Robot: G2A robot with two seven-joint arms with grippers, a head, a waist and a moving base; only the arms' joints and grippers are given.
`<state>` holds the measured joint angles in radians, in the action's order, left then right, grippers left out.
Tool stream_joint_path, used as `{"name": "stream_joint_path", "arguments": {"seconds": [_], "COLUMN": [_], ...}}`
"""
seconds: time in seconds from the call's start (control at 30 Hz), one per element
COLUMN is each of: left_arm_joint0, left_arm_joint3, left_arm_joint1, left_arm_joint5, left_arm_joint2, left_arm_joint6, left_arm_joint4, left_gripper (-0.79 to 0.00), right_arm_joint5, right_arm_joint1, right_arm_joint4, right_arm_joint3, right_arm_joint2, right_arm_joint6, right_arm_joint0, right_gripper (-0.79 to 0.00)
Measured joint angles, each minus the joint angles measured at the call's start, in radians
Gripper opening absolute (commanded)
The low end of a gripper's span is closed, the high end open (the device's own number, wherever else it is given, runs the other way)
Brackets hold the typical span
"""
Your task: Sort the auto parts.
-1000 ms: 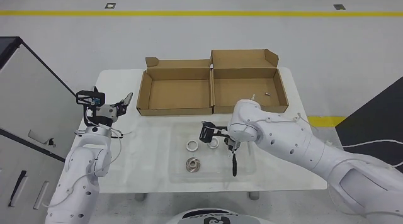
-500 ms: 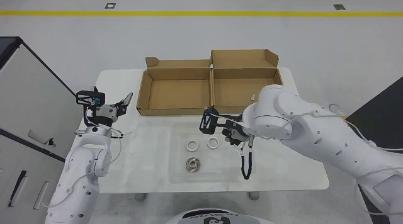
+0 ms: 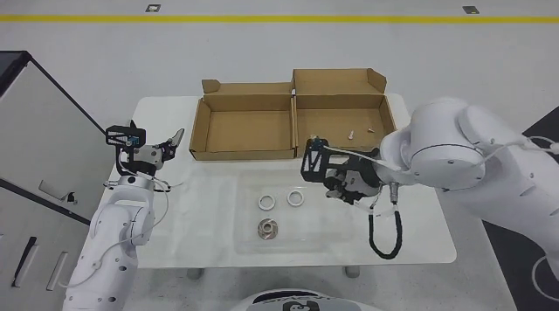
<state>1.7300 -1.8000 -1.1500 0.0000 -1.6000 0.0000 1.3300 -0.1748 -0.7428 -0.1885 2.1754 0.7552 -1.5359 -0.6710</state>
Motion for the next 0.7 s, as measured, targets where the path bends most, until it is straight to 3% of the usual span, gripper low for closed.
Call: {"name": "stream_joint_path", "arguments": {"seconds": [0.43,0.57,0.7], "left_arm_joint0": [0.0,0.0,0.0], "left_arm_joint3": [0.0,0.0,0.0], "left_arm_joint1": [0.0,0.0,0.0], "left_arm_joint5": [0.0,0.0,0.0], "left_arm_joint2": [0.0,0.0,0.0], "left_arm_joint6": [0.0,0.0,0.0], "left_arm_joint4": [0.0,0.0,0.0], "left_gripper": [0.0,0.0,0.0], "right_arm_joint5": [0.013,0.019,-0.047], "right_arm_joint1": [0.001,0.015,0.036], "right_arm_joint4": [0.012,0.22,0.453], "right_arm_joint3": [-0.02,-0.157,-0.267], "right_arm_joint2": [0.012,0.118,0.221], "right_arm_joint6": [0.021,0.192,0.262], "right_arm_joint0": [-0.012,-0.072,-0.168], "right_gripper": [-0.785,-0.785,-0.785]}}
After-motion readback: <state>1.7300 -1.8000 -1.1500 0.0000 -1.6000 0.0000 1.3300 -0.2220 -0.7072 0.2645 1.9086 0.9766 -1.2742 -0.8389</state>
